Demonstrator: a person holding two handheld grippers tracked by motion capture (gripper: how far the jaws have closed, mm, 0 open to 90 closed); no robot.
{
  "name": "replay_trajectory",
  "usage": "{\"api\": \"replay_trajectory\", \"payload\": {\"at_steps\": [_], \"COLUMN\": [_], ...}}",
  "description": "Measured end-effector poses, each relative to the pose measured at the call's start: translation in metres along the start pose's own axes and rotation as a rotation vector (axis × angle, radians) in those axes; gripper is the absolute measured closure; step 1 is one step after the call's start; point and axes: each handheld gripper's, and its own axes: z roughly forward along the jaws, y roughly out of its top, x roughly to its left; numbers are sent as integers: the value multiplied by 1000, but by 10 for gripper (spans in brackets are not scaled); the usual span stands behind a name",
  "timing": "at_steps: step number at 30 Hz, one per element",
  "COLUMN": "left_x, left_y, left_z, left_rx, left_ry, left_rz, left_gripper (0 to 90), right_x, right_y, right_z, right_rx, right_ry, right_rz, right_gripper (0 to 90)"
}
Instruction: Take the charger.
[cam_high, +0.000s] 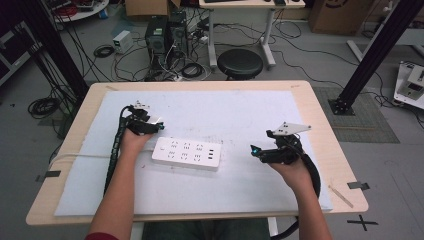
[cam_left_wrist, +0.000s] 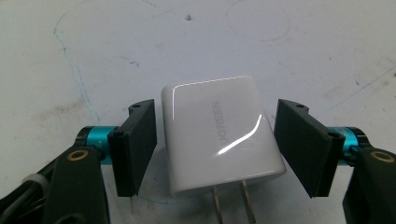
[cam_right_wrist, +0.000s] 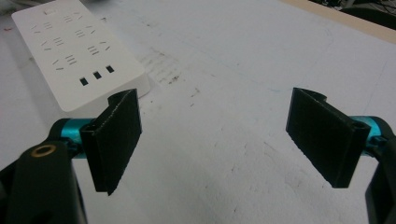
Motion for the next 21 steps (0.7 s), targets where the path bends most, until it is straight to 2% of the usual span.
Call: {"api": "replay_trajectory", "payload": {"at_steps": [10, 13, 17, 21], "left_x": [-1, -1, -2, -4], "left_y": [0, 0, 1, 6], "left_z": [2, 1, -1, -12], "left_rx": [18, 25, 41, 11], "left_ry": [5, 5, 11, -10], "left_rz": [12, 23, 40, 53], "left_gripper": [367, 423, 424, 424], "right_x": [0, -1, -1, 0], "right_y": [-1, -1, -1, 0], "right_z": [0, -1, -1, -3], "right_rx": [-1, -5, -6, -6], "right_ry": [2, 1, 3, 4], "right_rz": [5, 1, 2, 6], "right_gripper": [184, 184, 184, 184]}}
